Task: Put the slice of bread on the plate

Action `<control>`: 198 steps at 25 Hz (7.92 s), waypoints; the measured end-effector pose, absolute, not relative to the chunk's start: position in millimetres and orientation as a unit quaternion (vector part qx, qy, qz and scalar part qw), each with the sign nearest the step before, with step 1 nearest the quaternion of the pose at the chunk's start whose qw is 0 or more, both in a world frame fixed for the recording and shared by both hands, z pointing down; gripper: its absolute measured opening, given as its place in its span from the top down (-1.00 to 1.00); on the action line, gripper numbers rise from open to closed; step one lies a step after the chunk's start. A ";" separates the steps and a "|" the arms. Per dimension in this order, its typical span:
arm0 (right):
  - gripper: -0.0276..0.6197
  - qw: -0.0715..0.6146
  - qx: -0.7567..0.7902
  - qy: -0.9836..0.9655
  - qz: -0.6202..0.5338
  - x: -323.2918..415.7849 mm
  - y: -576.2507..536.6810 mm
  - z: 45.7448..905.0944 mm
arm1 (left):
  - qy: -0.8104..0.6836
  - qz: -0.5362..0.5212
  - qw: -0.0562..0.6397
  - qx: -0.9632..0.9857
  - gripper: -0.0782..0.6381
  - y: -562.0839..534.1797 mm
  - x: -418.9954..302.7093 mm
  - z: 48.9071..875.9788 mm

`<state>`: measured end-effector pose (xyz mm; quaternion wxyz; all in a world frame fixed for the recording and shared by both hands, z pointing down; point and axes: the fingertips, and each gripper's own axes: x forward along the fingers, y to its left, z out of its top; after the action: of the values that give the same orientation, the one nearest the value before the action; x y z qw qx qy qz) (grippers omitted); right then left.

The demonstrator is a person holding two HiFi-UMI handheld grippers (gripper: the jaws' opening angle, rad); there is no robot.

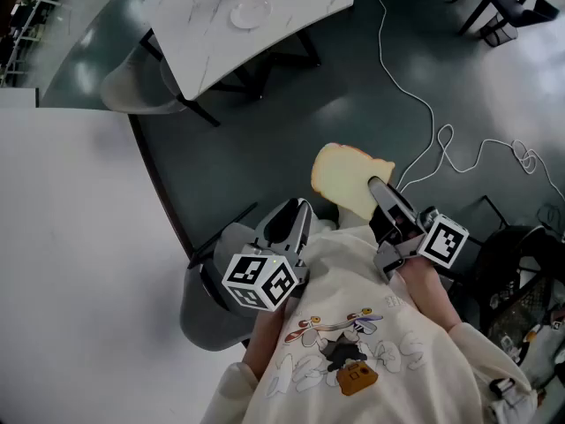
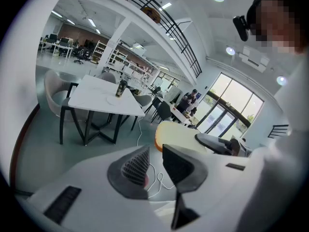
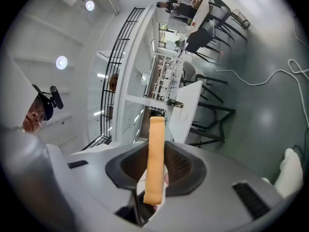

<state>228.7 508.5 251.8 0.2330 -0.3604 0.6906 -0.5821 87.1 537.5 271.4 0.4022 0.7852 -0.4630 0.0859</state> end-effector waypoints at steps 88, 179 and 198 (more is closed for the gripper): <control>0.64 0.151 -0.427 0.673 -0.584 110.2 87.8 302.5 | -0.434 0.107 0.402 0.799 0.52 91.5 -44.4 276.6; 0.01 -0.376 -0.287 0.817 -0.330 41.3 -25.9 494.5 | -0.467 0.163 0.453 0.742 0.52 7.5 -53.2 448.4; -0.20 -0.314 -0.247 0.819 -0.412 33.6 -23.0 482.2 | -0.384 0.178 0.468 0.776 0.52 16.9 -10.2 496.7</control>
<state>33.6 -23.0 482.2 -0.3142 -0.2467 0.8188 -0.4123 -10.2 16.9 496.7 0.4679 0.7759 -0.3836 0.1785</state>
